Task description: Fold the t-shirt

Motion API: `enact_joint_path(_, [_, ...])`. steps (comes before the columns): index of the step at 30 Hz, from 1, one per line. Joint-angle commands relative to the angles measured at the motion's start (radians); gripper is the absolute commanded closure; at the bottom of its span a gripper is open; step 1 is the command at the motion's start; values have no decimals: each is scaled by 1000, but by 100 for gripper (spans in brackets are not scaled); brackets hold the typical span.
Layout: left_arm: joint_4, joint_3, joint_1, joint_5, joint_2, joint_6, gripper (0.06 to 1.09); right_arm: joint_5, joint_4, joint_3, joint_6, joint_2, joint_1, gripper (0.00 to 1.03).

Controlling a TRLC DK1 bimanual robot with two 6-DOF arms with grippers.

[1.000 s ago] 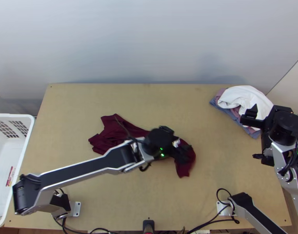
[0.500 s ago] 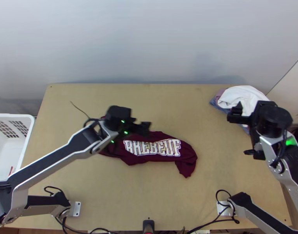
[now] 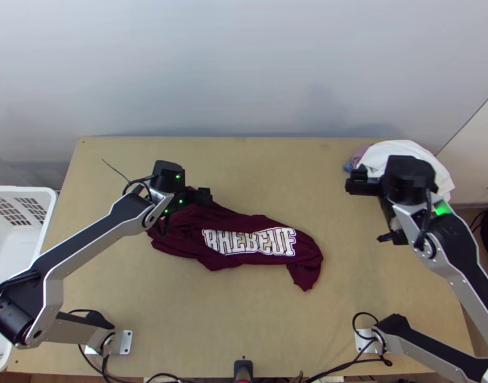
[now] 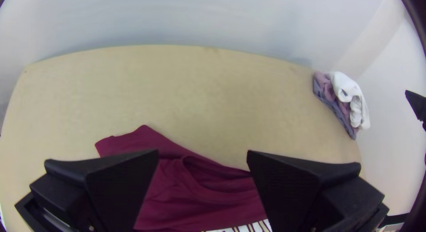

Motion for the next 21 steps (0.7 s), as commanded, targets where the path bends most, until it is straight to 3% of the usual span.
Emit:
enact_joint_path(1, [-8,-5,10,33,74,-3,13,-28,1,-4,44,62,9,4])
enact_joint_path(3, [-9,-2,0,38,86,-5,17,-28,1,-8,47,74,9,4])
enact_joint_path(14, [-49,23,-10,46,192,6,17,-31,10,-20,54,108,10,4])
enact_joint_path(16, [-77,38,-8,55,235,28,17,-31,13,-20,56,117,16,4])
enact_joint_path(19, [-243,135,-8,55,324,54,17,-31,13,-20,59,129,23,4])
enact_joint_path(21, [-203,117,-14,43,307,61,23,-31,14,-21,65,140,26,4])
